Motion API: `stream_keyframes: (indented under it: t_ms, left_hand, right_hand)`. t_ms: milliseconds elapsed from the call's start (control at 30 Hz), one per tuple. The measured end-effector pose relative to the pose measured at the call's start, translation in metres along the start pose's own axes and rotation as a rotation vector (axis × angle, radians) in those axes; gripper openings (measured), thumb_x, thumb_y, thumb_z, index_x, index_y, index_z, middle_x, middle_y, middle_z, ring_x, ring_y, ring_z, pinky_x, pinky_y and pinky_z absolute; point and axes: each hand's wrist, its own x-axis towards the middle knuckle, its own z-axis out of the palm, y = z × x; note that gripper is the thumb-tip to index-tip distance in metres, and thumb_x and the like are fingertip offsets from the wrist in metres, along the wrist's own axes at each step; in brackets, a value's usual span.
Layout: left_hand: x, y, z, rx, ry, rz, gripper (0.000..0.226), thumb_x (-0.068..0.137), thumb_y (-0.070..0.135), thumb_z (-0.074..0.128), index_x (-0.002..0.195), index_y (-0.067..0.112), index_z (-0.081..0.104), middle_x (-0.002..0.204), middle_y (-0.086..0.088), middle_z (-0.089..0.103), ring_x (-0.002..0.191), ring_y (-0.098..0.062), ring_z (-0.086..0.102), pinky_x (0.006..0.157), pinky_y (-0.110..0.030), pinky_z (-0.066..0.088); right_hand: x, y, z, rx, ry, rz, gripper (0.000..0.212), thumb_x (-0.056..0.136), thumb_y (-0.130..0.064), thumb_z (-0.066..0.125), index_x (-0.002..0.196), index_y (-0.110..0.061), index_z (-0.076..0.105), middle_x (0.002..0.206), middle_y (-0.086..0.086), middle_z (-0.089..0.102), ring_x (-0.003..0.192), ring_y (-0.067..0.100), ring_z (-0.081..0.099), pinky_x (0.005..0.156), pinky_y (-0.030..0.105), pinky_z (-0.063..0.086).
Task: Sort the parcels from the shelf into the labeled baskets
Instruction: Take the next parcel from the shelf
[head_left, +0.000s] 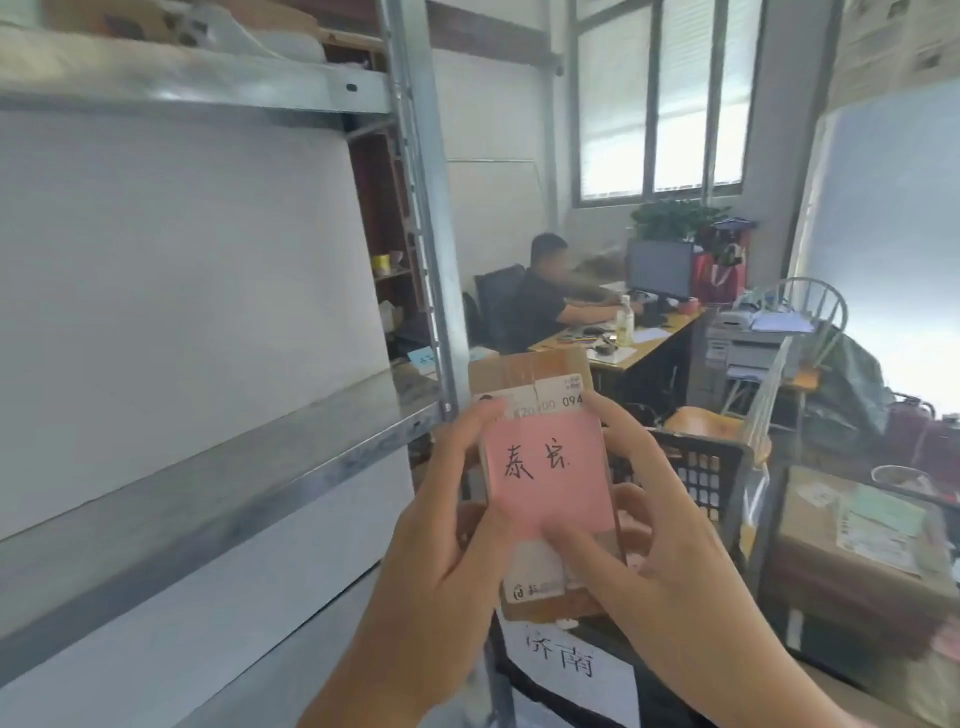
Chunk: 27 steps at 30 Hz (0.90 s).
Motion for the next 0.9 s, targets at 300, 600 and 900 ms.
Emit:
stream_keyframes:
  t_ms: [300,600,900]
  left_hand:
    - [0.065,-0.029,0.132,-0.052,-0.201,-0.036,0.055,0.105,0.011,0.054,0.14,0.054,0.047,0.121,0.023,0.07,0.098,-0.003,0.073,0.075,-0.03,0.064]
    - [0.113,-0.056,0.266,-0.114,-0.388,-0.212,0.06,0.104,0.014,0.057,0.134,0.065,0.049,0.12,0.012,0.072,0.097,-0.027,0.075,0.085,-0.057,0.061]
    - [0.116,-0.077,0.375,-0.148,-0.648,-0.316,0.067,0.103,0.003,0.058,0.135,0.061,0.051,0.117,0.008,0.073,0.098,-0.049,0.067,0.089,-0.07,0.053]
  right_hand:
    - [-0.01,0.051,-0.124,-0.209,0.187,0.06,0.068,0.087,-0.043,0.074,0.142,-0.067,0.042,0.138,-0.027,0.054,0.117,0.01,0.066,0.081,0.031,0.064]
    - [-0.021,0.099,-0.23,-0.578,0.255,0.281,0.09,0.078,-0.075,0.064,0.148,-0.068,0.008,0.145,-0.042,0.026,0.109,-0.009,0.057,0.072,0.021,0.059]
    - [-0.051,0.141,-0.279,-0.783,0.544,0.526,0.086,0.07,-0.075,0.037,0.148,-0.053,0.008,0.147,-0.027,0.02,0.122,0.006,0.046,0.078,0.024,0.048]
